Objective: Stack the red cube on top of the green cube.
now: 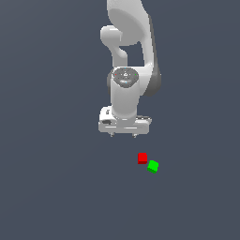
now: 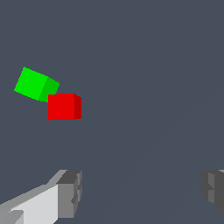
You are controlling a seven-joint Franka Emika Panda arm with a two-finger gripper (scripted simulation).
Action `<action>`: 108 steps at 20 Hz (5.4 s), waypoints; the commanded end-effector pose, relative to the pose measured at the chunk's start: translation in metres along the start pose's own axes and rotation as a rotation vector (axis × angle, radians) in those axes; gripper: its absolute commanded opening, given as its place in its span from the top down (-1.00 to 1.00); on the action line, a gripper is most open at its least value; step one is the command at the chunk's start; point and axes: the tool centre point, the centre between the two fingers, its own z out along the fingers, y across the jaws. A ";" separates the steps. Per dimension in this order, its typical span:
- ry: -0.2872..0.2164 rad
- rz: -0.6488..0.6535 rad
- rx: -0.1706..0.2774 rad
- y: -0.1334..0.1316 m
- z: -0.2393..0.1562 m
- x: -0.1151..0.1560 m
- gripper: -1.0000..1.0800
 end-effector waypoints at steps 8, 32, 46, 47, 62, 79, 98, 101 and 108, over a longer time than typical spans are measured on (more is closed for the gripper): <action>-0.007 -0.017 0.000 -0.058 0.045 0.031 -0.92; -0.013 -0.030 -0.001 -0.098 0.085 0.054 -0.92; -0.012 -0.029 -0.001 -0.098 0.125 0.054 1.00; -0.012 -0.029 -0.001 -0.098 0.125 0.054 1.00; -0.013 -0.029 -0.001 -0.098 0.114 0.053 1.00; -0.012 -0.029 -0.001 -0.098 0.025 0.054 1.00; -0.012 -0.029 0.000 -0.129 0.065 0.077 1.00; -0.012 -0.029 0.000 -0.136 0.074 0.082 1.00; -0.012 -0.029 0.000 -0.144 0.083 0.089 1.00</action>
